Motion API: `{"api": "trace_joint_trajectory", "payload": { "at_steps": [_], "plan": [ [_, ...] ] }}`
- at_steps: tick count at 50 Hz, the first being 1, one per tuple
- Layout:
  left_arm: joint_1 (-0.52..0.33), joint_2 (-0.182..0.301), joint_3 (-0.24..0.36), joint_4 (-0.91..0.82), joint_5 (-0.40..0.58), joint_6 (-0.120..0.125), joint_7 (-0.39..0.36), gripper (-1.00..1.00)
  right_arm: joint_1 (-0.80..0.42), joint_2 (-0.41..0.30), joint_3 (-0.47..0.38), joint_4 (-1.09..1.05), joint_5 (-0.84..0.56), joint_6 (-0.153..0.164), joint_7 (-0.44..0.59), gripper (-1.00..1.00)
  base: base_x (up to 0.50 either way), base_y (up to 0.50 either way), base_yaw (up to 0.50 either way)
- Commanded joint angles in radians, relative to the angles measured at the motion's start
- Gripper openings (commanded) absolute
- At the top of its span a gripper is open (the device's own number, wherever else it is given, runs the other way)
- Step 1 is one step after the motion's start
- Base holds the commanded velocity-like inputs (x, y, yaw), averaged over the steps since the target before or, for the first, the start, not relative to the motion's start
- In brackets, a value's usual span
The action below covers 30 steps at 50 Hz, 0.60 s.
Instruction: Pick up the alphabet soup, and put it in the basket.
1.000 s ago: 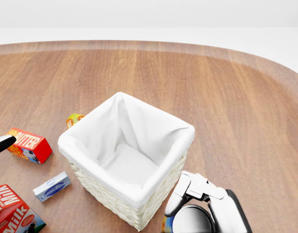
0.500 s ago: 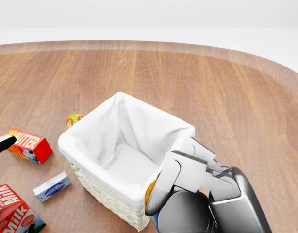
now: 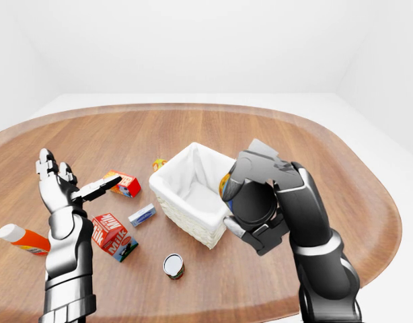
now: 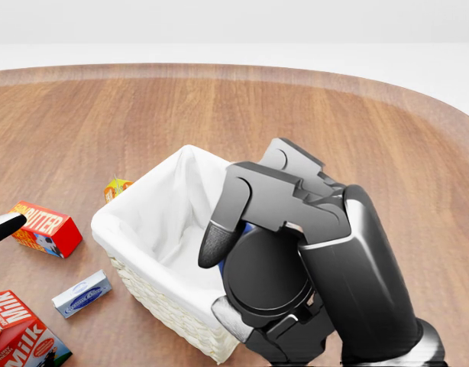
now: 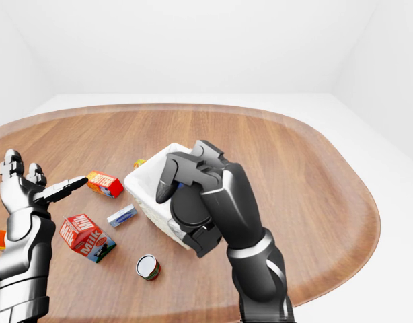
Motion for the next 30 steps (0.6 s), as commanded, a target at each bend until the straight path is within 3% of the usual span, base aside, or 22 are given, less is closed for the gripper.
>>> {"api": "trace_joint_trajectory", "payload": {
  "at_steps": [1,10,16,22,25,30],
  "plan": [
    [-0.006,0.001,-0.003,0.018,0.001,-0.012,-0.002,1.00,-0.198,0.062,-0.048,0.128,-0.086,0.000,0.037,-1.00,0.00,0.00,0.00],
    [-0.001,0.000,-0.002,0.002,-0.003,0.001,0.000,1.00,-0.299,0.095,-0.081,0.248,-0.089,0.000,0.080,-1.00,0.00,0.00,0.00],
    [-0.005,0.001,-0.003,0.014,-0.002,-0.006,-0.002,1.00,-0.423,0.095,-0.223,0.417,0.092,0.000,0.011,-1.00,0.00,0.00,0.00],
    [0.002,0.001,-0.001,-0.012,-0.005,0.014,0.001,1.00,-0.447,0.053,-0.245,0.461,0.223,0.000,-0.056,-1.00,0.00,0.00,0.00],
    [0.000,0.001,0.001,-0.008,-0.004,0.011,-0.001,1.00,-0.446,0.032,-0.229,0.473,0.211,0.000,-0.111,-1.00,0.00,0.00,0.00],
    [0.002,0.001,0.002,-0.012,-0.004,0.013,-0.001,1.00,-0.431,0.031,-0.233,0.460,0.262,0.000,-0.102,-1.00,0.00,0.00,0.00]
  ]
}}
